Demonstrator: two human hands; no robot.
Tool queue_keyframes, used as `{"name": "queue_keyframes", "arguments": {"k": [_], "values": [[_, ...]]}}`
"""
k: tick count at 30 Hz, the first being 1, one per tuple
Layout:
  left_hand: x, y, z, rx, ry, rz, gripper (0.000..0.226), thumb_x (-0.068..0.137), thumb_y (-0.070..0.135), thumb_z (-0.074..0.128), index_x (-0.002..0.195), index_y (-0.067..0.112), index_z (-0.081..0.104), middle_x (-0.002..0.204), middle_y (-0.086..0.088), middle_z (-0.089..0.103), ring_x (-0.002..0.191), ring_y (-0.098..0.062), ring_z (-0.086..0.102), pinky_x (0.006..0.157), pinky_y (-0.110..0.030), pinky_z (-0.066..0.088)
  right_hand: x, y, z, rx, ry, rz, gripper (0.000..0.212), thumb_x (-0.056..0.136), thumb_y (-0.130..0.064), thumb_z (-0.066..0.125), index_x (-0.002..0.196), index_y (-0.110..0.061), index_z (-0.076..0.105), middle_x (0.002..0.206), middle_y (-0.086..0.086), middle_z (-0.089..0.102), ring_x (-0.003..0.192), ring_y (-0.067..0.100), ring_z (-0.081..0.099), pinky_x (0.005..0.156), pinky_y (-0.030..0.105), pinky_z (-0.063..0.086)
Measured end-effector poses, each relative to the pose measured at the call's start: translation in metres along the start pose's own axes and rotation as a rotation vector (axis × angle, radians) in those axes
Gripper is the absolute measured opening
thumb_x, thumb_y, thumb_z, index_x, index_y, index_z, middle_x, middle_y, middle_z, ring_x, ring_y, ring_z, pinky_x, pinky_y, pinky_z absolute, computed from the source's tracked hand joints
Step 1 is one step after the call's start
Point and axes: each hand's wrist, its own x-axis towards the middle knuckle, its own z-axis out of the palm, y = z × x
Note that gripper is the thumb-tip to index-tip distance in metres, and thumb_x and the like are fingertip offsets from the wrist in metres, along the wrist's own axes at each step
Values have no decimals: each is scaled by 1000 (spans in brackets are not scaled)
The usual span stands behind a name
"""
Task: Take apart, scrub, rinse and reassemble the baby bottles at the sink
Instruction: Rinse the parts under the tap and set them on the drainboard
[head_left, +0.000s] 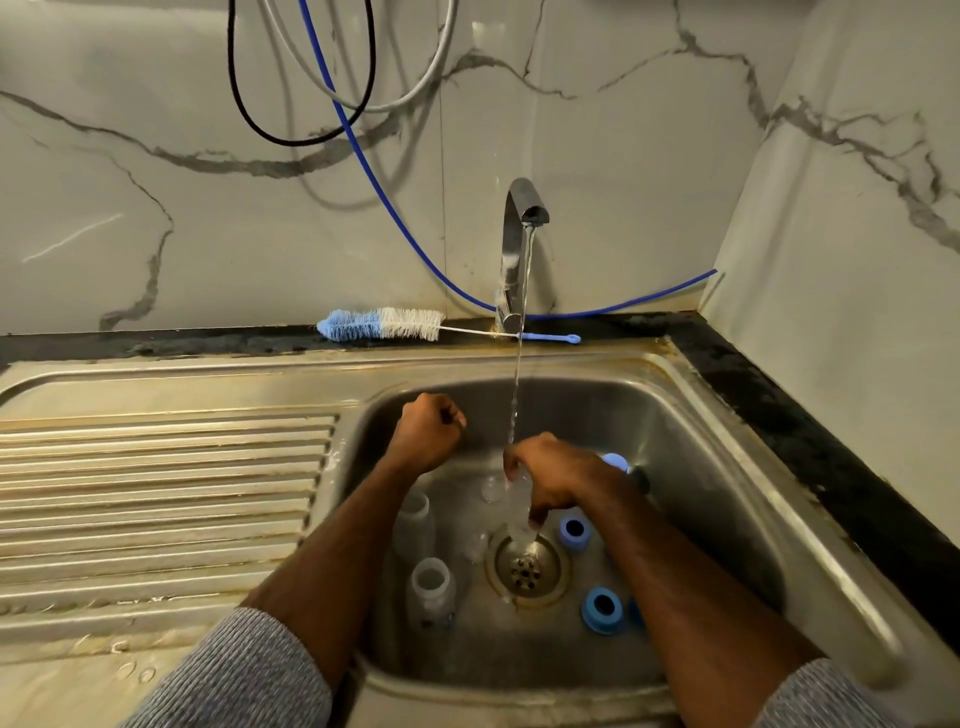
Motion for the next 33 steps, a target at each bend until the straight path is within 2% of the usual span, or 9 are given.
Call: {"name": "queue_keyframes", "arguments": {"k": [5, 8, 13, 17, 21, 23, 26, 29, 33], "values": [[1, 2, -29, 226, 10, 146, 13, 96, 21, 63, 104, 15, 72, 100, -9, 71, 93, -27, 67, 87, -44, 56, 8, -20, 3, 113, 186, -103, 69, 75, -20, 84, 137, -24, 55, 136, 3, 50, 126, 23, 49, 98, 33, 45], [0, -1, -50, 251, 37, 216, 15, 99, 16, 61, 111, 14, 70, 105, -7, 71, 93, -19, 65, 85, -35, 55, 13, -38, 5, 161, 262, -157, 70, 79, -20, 79, 141, -25, 49, 135, 4, 48, 127, 25, 46, 99, 36, 46], [0, -12, -66, 227, 121, 233, 12, 99, 12, 62, 106, 12, 71, 101, -5, 72, 86, -10, 61, 78, -23, 51, 29, -64, 7, 209, 377, -166, 85, 69, -17, 88, 140, -18, 41, 137, 9, 54, 124, 30, 53, 96, 38, 50], [0, -18, -65, 170, 125, 230, 9, 98, 14, 63, 101, 14, 72, 95, -2, 72, 84, -10, 65, 72, -14, 48, 49, -83, 14, 264, 373, -125, 79, 71, -8, 85, 136, -21, 42, 134, 10, 55, 124, 31, 52, 93, 40, 51], [2, -17, -61, 161, 117, 236, 10, 95, 11, 65, 96, 12, 74, 91, -5, 73, 83, -16, 68, 80, -33, 58, 68, -92, 22, 253, 360, -127, 82, 70, -4, 84, 139, -22, 45, 136, 7, 57, 126, 31, 53, 100, 43, 51], [3, -17, -61, 172, 122, 237, 11, 94, 10, 65, 97, 10, 75, 92, -8, 74, 85, -19, 67, 82, -36, 57, 74, -91, 26, 193, 336, -132, 77, 72, -4, 82, 139, -19, 48, 136, 8, 55, 126, 32, 52, 101, 40, 49], [5, -18, -60, 180, 131, 243, 11, 94, 11, 65, 98, 10, 75, 93, -9, 74, 85, -20, 66, 80, -35, 55, 78, -87, 33, 194, 323, -131, 76, 72, -4, 82, 138, -20, 47, 135, 7, 53, 127, 31, 52, 100, 40, 50], [3, -18, -59, 174, 128, 224, 11, 96, 14, 64, 101, 11, 74, 95, -6, 73, 85, -16, 64, 78, -27, 50, 75, -79, 34, 239, 334, -139, 82, 69, -5, 84, 139, -23, 46, 135, 6, 52, 125, 29, 54, 99, 40, 51], [2, -12, -58, 166, 121, 230, 11, 96, 14, 65, 100, 10, 75, 94, -7, 73, 83, -16, 64, 76, -26, 49, 66, -62, 26, 342, 319, -151, 82, 63, -10, 90, 130, -32, 47, 134, 1, 50, 119, 24, 56, 88, 38, 55]]}}
